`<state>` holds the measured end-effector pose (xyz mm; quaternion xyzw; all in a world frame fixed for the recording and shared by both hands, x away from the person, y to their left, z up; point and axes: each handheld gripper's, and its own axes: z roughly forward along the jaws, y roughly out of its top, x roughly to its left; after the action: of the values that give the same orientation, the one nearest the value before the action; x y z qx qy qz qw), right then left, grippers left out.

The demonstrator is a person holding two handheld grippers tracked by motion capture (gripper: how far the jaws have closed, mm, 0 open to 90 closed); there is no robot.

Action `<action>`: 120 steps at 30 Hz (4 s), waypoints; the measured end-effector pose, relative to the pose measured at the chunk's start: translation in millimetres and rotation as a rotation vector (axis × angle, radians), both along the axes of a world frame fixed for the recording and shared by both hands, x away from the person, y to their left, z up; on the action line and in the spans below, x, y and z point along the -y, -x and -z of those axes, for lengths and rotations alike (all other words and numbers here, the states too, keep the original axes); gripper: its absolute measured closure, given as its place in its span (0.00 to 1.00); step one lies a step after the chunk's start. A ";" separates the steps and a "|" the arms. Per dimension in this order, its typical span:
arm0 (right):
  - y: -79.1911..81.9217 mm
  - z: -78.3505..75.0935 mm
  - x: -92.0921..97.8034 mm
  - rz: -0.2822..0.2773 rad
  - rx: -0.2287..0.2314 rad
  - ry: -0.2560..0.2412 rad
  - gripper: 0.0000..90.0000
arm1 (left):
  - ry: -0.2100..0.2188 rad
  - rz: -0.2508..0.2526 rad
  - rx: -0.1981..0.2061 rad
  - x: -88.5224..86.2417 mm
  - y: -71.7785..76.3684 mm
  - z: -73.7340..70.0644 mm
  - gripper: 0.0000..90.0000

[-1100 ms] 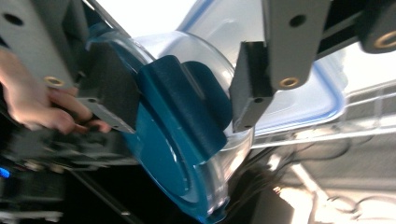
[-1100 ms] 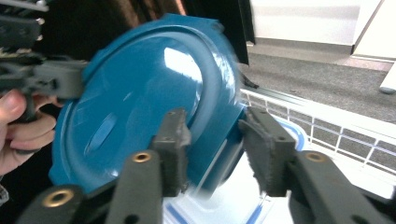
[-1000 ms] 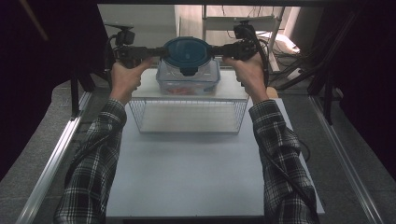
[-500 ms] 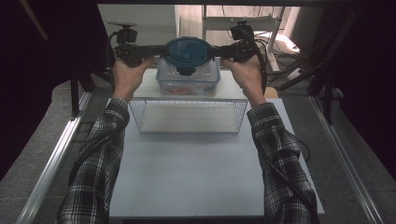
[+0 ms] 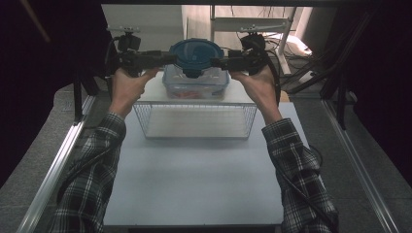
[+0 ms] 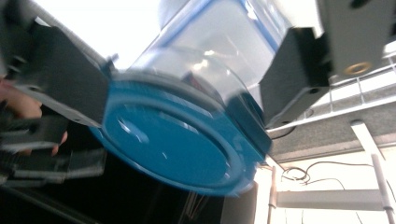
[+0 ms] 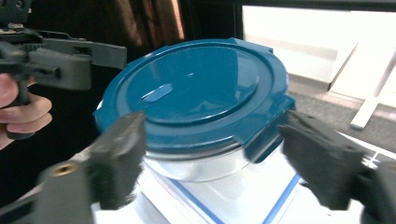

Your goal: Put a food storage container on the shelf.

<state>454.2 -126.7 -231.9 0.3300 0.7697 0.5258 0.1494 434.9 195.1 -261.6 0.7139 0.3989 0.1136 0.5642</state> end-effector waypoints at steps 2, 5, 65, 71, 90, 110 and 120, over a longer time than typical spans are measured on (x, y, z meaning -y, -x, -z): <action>6.5 0.7 -0.9 0.000 0.017 0.011 0.11 | -0.016 0.019 0.012 0.0 8.1 3.3 0.11; 16.0 3.9 -0.5 -0.013 0.033 0.004 0.06 | -0.026 0.044 0.030 -0.6 19.4 7.8 0.08; 111.0 164.6 22.4 -0.109 0.014 0.152 0.00 | -0.133 0.175 0.002 34.6 135.8 181.7 0.03; 116.9 176.6 30.5 -0.107 0.000 0.137 0.00 | -0.128 0.158 -0.011 30.9 142.3 198.6 0.04; 144.5 198.6 62.1 -0.061 -0.017 0.141 0.00 | -0.184 0.110 -0.006 16.6 177.0 215.2 0.05; 169.1 223.3 82.1 -0.026 -0.013 0.195 0.00 | -0.245 0.052 -0.043 -3.6 204.7 237.4 0.05; 181.1 238.6 91.7 0.006 -0.024 0.232 0.00 | -0.266 0.048 -0.065 -6.5 215.4 247.8 0.05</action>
<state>273.1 -218.4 -470.6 0.3190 0.8261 0.4288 0.1788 219.4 201.6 -509.4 0.7951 0.3812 0.1290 0.4538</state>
